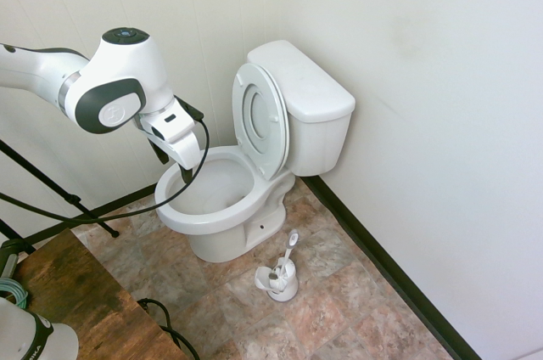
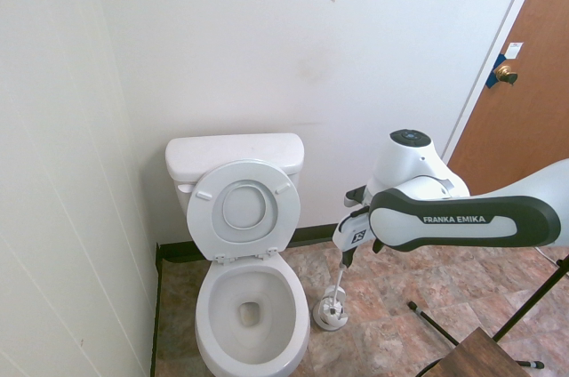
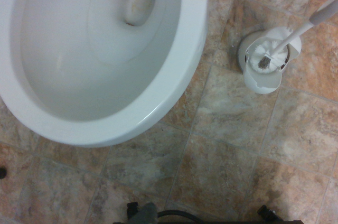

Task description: Clean the toilet

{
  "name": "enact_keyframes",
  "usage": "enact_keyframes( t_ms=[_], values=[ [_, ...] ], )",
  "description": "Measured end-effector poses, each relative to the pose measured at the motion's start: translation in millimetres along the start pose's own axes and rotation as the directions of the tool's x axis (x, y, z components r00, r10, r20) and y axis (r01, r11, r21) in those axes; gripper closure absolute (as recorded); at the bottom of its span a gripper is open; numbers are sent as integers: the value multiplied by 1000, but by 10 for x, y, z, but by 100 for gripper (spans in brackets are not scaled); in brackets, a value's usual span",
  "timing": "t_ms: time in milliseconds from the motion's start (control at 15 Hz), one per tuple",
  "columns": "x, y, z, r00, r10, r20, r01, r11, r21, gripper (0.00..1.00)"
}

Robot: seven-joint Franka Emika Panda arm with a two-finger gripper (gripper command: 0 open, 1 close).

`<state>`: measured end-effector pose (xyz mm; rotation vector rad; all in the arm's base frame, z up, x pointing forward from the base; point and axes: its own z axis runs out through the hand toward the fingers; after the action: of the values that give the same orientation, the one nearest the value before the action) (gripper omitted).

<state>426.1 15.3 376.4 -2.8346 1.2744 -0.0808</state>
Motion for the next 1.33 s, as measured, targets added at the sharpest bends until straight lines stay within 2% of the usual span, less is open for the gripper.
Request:
enact_keyframes(
  t_ms=[267,600,933,1200,1333],
  values=[
    [189,-47,-3,999,39,29,-39,999,-4,0],
    [1174,-163,257,976,203,83,-203,979,-8,0],
    [1984,-285,910,928,361,91,-361,932,-15,0],
    [2367,-209,1462,881,469,58,-468,883,-26,0],
    [2497,-164,1633,868,495,45,-494,869,-41,0]
  ],
)
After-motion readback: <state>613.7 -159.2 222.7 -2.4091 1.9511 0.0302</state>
